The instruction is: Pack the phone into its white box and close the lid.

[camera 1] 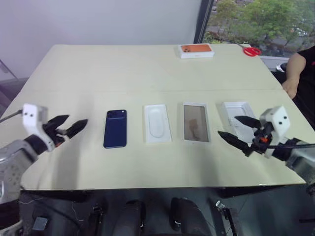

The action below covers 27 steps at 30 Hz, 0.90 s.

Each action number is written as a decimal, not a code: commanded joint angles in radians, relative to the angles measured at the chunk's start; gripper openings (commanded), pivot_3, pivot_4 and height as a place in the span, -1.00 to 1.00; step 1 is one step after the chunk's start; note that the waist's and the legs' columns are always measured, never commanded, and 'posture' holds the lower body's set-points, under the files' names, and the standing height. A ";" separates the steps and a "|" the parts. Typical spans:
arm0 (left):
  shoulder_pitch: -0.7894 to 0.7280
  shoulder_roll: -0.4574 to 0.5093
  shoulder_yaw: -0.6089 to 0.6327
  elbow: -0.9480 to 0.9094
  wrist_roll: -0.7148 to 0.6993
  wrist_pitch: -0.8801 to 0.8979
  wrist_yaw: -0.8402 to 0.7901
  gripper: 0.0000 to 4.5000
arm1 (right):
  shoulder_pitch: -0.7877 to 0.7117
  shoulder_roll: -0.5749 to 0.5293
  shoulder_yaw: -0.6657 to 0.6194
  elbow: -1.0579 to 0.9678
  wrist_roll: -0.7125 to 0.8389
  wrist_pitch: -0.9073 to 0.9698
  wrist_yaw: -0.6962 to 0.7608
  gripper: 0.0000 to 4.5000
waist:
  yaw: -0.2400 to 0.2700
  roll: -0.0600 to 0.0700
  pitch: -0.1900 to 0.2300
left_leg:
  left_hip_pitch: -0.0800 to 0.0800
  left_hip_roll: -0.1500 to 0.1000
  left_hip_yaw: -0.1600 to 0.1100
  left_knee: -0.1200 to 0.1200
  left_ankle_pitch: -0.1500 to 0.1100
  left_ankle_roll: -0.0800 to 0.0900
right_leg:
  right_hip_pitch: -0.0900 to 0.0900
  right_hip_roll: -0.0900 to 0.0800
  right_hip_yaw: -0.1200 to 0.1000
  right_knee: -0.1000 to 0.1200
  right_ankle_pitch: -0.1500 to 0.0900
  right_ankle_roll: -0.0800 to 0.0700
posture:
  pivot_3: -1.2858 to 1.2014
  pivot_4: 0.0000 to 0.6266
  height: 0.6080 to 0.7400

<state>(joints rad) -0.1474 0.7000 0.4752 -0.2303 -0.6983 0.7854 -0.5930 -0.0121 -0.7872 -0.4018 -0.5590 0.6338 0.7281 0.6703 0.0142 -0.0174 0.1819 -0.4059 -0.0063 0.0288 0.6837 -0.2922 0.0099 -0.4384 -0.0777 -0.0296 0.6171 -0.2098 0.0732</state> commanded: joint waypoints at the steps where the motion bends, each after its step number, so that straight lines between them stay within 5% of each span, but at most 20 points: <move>1: -0.040 -0.029 -0.023 -0.064 -0.067 0.071 0.047 1.00 | -0.010 0.009 -0.001 -0.073 0.039 0.015 -0.026 0.98 | -0.001 0.000 0.000 | 0.000 0.000 0.000 0.000 0.000 0.000 | 0.000 0.000 0.000 0.000 0.001 0.001 | 0.03 -0.52 1.00; 9: -0.210 -0.120 -0.103 -0.001 -0.039 0.211 0.263 1.00 | -0.179 0.098 0.225 -0.108 -0.020 0.037 -0.166 0.98 | -0.003 -0.001 0.000 | 0.006 0.001 -0.001 0.001 0.001 0.000 | 0.005 0.008 -0.001 0.003 0.001 0.002 | 0.03 -0.52 1.00; 17: -0.353 -0.414 -0.053 -0.101 -0.266 0.601 0.590 1.00 | -0.216 0.130 0.374 -0.091 -0.123 0.000 -0.189 0.98 | 0.000 -0.004 0.000 | 0.004 -0.001 -0.002 0.002 0.000 0.000 | 0.006 0.006 0.000 0.002 0.001 0.004 | 0.03 -0.52 1.00; 27: -0.451 -0.678 0.009 -0.059 -0.251 0.829 0.808 1.00 | -0.215 0.153 0.423 -0.099 -0.150 -0.017 -0.177 0.98 | -0.002 -0.004 0.000 | 0.008 0.001 -0.002 0.002 0.000 0.000 | 0.007 0.011 0.000 0.003 0.001 0.004 | 0.03 -0.52 1.00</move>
<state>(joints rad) -0.5896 0.0302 0.4836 -0.2852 -0.9407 1.6058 0.1903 -0.2112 -0.6400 0.0305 -0.6278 0.4914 0.7342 0.4862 0.0121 -0.0211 0.1817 -0.3975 -0.0046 0.0265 0.6854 -0.2920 0.0102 -0.4306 -0.0662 -0.0295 0.6205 -0.2086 0.0766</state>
